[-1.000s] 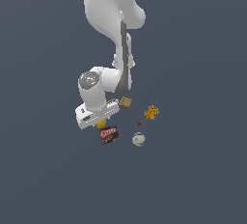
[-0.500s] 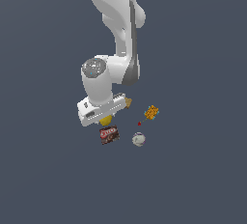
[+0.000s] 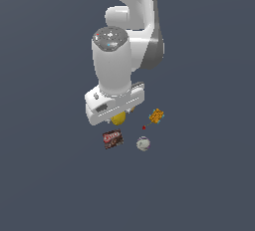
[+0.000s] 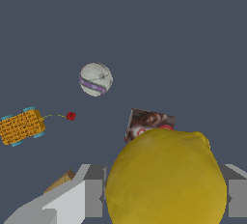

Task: Pick up a designated object from a clutter of objects.

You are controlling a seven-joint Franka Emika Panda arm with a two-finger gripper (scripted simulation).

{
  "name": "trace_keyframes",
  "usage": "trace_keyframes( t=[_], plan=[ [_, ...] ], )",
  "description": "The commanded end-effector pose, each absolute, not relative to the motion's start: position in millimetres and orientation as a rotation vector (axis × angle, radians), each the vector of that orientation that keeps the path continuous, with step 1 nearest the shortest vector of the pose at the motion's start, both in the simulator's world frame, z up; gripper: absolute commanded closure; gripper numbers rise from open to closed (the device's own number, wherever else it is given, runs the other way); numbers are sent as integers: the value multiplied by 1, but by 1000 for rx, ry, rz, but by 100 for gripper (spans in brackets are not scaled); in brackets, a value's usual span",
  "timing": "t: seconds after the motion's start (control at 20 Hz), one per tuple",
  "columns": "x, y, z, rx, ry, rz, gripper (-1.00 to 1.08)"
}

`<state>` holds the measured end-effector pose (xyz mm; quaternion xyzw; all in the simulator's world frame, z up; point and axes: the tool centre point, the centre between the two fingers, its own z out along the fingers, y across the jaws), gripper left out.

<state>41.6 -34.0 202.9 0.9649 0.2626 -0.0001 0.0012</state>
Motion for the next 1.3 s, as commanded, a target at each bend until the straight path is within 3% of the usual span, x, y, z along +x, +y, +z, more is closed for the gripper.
trace_keyframes(
  t=[0.0, 0.6, 1.25],
  plan=[
    [49, -22, 228, 3029, 823, 0, 108],
    [86, 31, 336, 3030, 824, 0, 108],
    [116, 70, 412, 3031, 825, 0, 108]
  ],
)
